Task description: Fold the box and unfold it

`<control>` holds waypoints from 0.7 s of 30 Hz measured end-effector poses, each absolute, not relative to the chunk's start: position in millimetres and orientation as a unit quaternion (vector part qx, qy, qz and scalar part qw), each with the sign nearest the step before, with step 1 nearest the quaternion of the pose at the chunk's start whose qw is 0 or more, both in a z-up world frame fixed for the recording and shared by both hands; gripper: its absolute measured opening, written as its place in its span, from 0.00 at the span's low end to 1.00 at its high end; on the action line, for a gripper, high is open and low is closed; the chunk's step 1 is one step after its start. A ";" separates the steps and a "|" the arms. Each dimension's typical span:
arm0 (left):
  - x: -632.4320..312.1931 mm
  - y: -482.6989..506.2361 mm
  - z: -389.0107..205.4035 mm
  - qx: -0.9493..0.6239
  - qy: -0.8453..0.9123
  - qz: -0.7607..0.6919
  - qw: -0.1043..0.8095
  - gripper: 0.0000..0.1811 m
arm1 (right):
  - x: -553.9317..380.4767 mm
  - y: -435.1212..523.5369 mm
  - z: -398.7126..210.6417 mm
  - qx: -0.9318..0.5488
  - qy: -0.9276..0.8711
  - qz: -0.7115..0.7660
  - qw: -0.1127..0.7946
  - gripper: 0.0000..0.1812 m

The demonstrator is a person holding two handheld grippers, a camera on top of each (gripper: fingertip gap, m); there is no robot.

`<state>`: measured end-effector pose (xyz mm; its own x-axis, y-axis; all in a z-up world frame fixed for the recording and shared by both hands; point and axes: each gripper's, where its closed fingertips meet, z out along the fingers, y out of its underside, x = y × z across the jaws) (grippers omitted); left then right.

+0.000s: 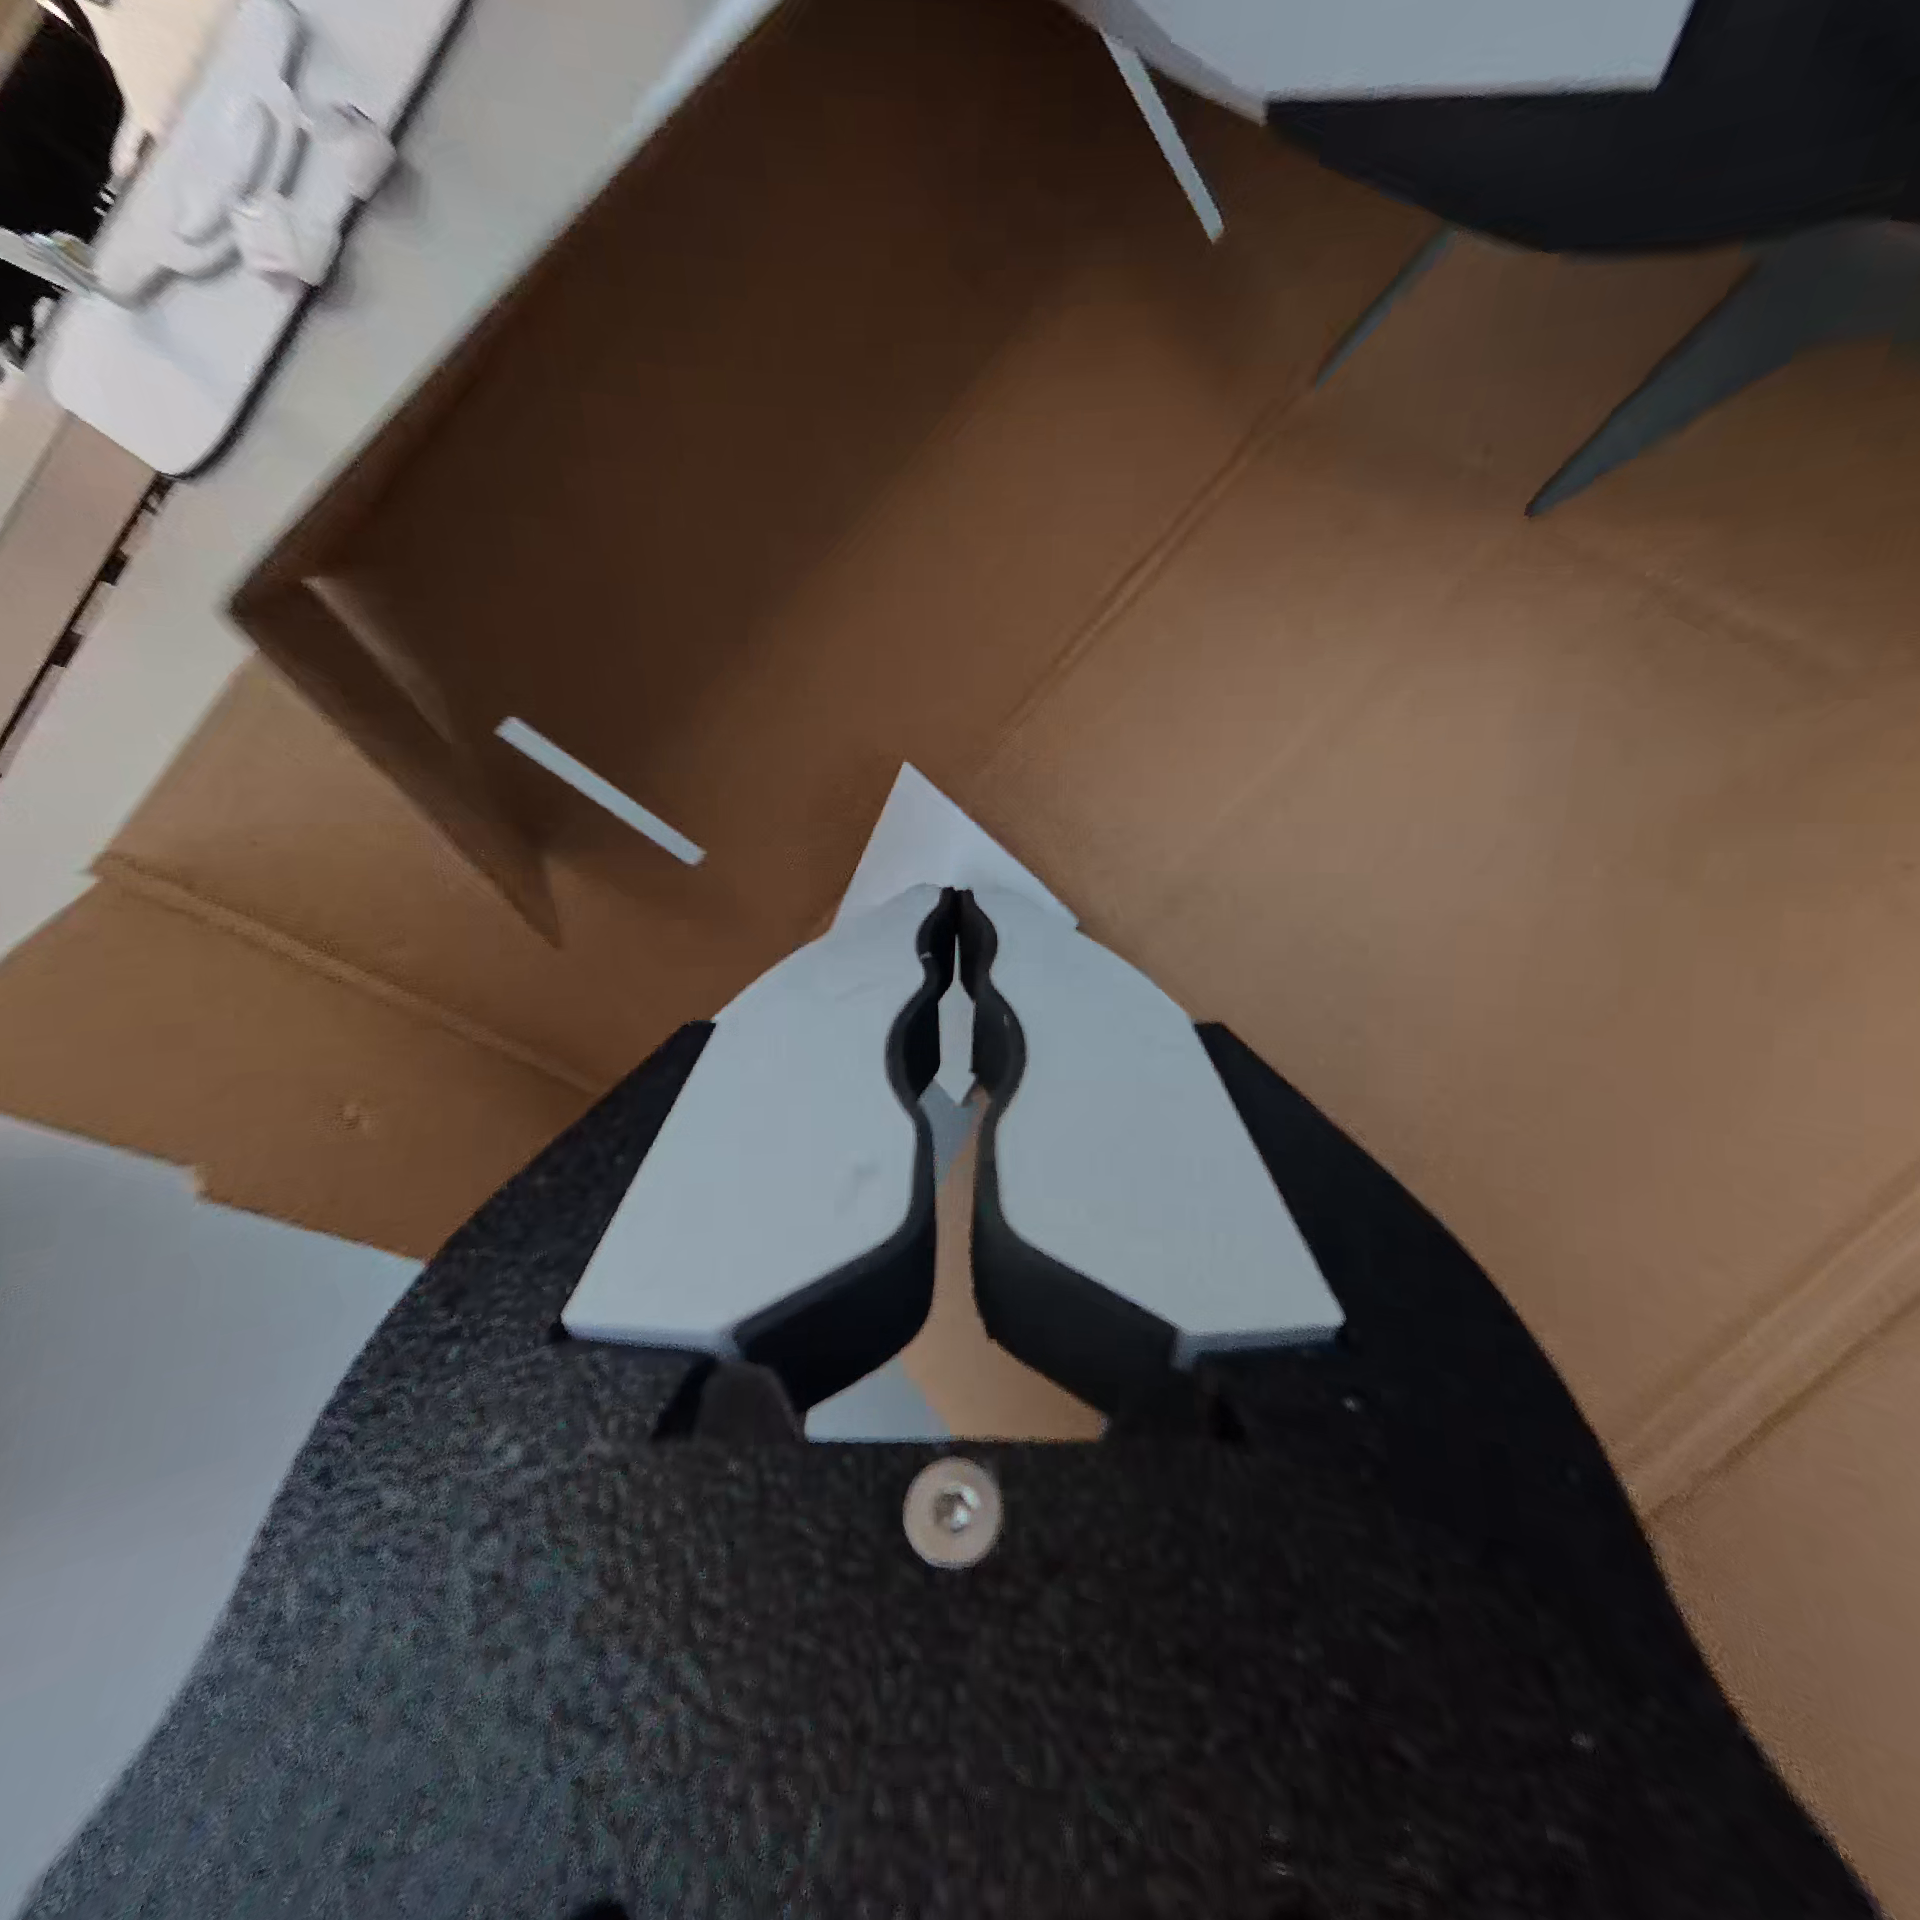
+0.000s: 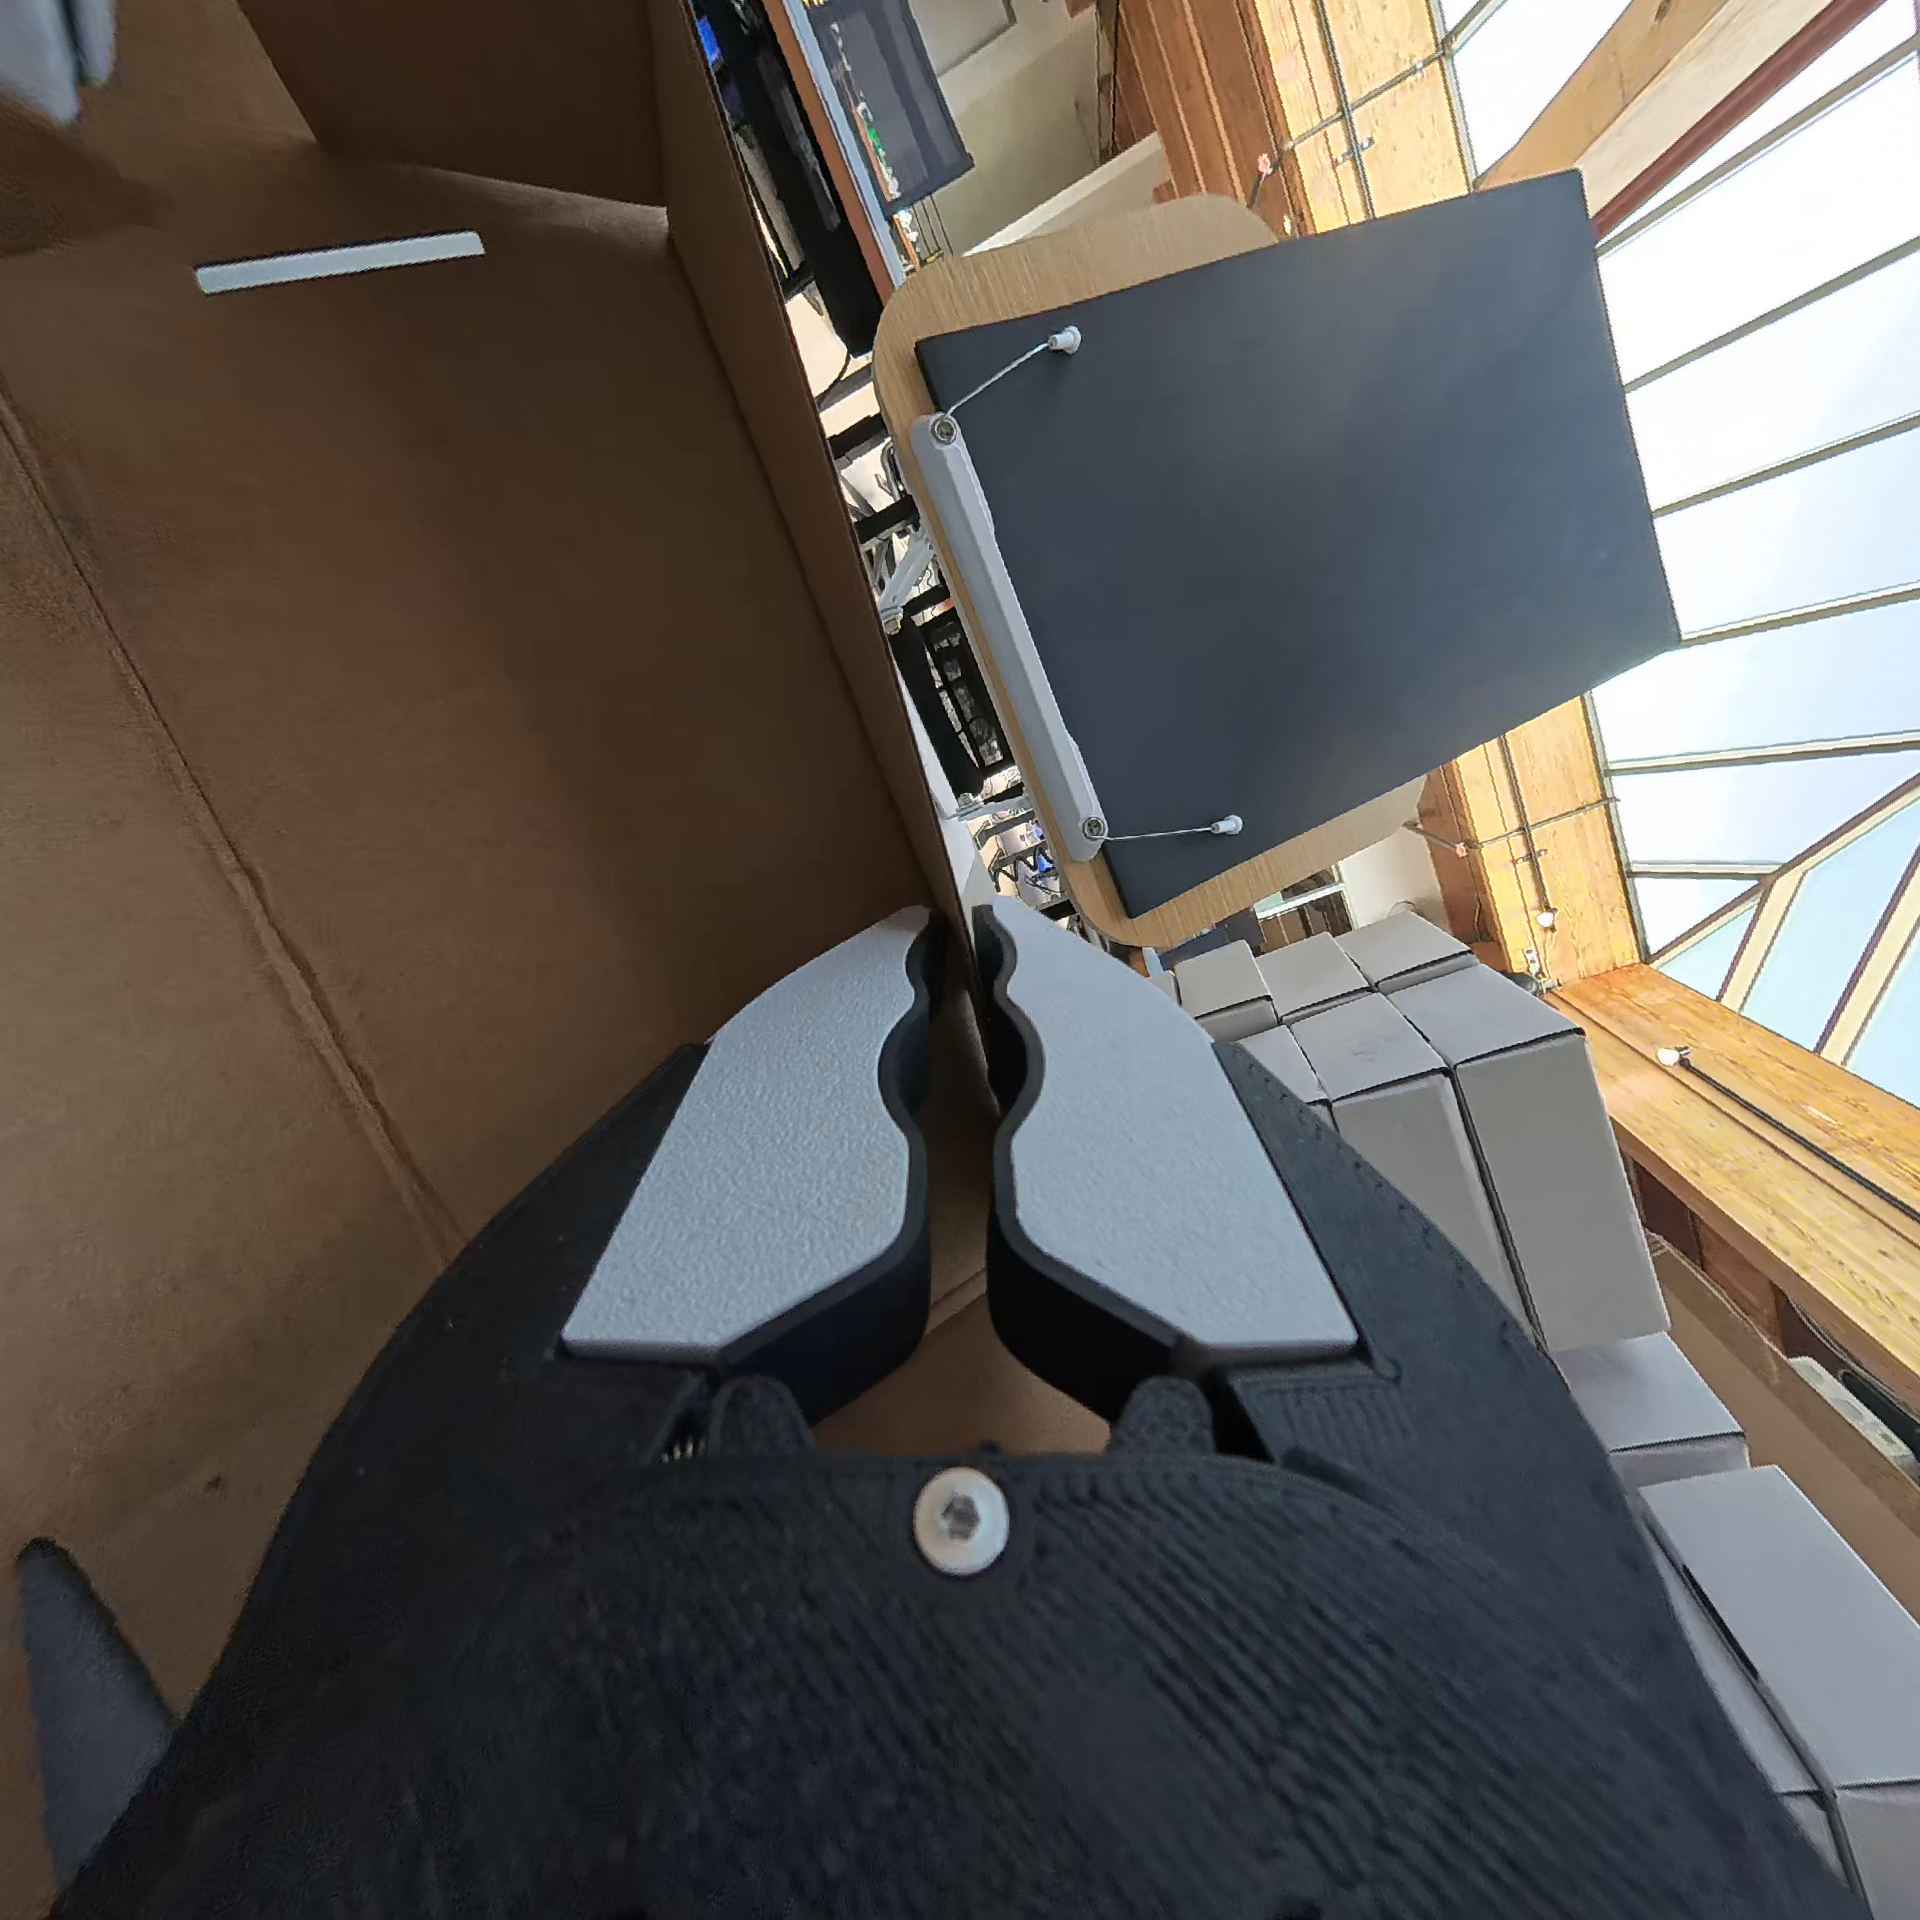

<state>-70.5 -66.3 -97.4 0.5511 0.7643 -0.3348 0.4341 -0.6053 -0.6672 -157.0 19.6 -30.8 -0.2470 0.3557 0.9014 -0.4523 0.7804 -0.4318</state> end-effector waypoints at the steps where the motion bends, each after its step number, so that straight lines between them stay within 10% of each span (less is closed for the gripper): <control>1: -73.4 -69.2 -79.2 -0.816 -0.363 0.328 0.308 0.00 | -155.6 19.7 -30.0 0.037 -0.716 0.330 0.615 0.03; 7: -86.0 -155.1 19.6 -0.674 -0.399 0.448 0.430 0.01 | -148.9 17.1 -21.9 0.074 -0.690 0.323 0.644 0.02; 21: -142.1 -193.4 -54.2 -0.800 -0.334 0.348 0.356 0.22 | -137.3 10.2 -21.3 0.163 -0.651 0.273 0.689 0.01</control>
<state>-142.1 -193.4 -54.2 0.5339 0.7828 -0.3196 0.2876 -0.5236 -0.8020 -137.3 10.2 -21.3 0.0027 0.1640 0.9865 -0.5878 0.7983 -0.1311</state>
